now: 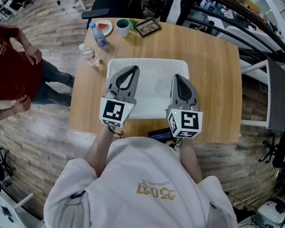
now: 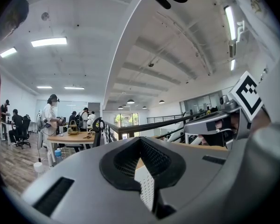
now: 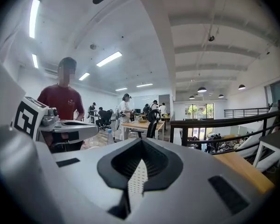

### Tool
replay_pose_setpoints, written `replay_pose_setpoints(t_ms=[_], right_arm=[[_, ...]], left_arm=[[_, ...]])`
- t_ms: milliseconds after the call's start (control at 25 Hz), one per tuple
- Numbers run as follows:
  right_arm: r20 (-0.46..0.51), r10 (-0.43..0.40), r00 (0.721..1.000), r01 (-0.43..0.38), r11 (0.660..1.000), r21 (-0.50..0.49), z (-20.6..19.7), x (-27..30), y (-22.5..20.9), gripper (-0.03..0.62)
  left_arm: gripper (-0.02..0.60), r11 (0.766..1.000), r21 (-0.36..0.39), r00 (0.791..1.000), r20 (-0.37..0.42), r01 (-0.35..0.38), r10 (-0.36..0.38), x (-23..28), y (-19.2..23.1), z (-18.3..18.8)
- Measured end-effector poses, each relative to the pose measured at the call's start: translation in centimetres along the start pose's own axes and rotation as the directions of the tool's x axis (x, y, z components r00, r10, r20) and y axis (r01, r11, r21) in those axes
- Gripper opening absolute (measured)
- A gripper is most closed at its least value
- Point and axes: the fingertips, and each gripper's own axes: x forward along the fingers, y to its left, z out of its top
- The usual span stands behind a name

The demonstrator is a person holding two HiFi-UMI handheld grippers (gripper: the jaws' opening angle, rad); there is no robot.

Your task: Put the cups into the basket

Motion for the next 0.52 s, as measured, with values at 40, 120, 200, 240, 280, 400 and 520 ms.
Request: replay_pose_setpoints(t_ms=[40, 120, 200, 240, 280, 400, 520], right_arm=[[0.0, -0.001, 1.0, 0.001, 1.0, 0.0, 0.04, -0.04, -0.05, 0.009], [0.001, -0.004, 1.0, 0.004, 1.0, -0.001, 0.11, -0.07, -0.2, 0.009], [0.003, -0.007, 1.0, 0.007, 1.0, -0.003, 0.14, -0.02, -0.4, 0.009], [0.004, -0.01, 1.0, 0.01, 1.0, -0.004, 0.12, 0.01, -0.55, 0.009], [0.004, -0.011, 1.0, 0.012, 1.0, -0.006, 0.09, 0.05, -0.68, 0.009], [0.002, -0.01, 1.0, 0.01, 1.0, -0.005, 0.03, 0.43, -0.75, 0.009], [-0.006, -0.001, 1.0, 0.001, 1.0, -0.005, 0.03, 0.9, -0.59, 0.009]], left_arm=[[0.006, 1.0, 0.0, 1.0, -0.001, 0.001, -0.001, 0.0, -0.01, -0.01], [0.006, 1.0, 0.001, 1.0, -0.002, 0.002, -0.002, 0.11, 0.0, 0.02], [0.006, 1.0, 0.004, 1.0, 0.002, 0.002, -0.002, 0.27, 0.03, 0.06], [0.006, 1.0, 0.007, 1.0, 0.006, 0.001, -0.001, 0.35, 0.0, 0.05], [0.006, 1.0, 0.009, 1.0, 0.008, 0.001, -0.001, 0.43, -0.05, -0.02], [0.006, 1.0, 0.017, 1.0, 0.003, 0.0, 0.0, 0.62, 0.16, -0.31], [0.006, 1.0, 0.018, 1.0, -0.003, -0.001, 0.002, 0.76, 0.52, -0.46]])
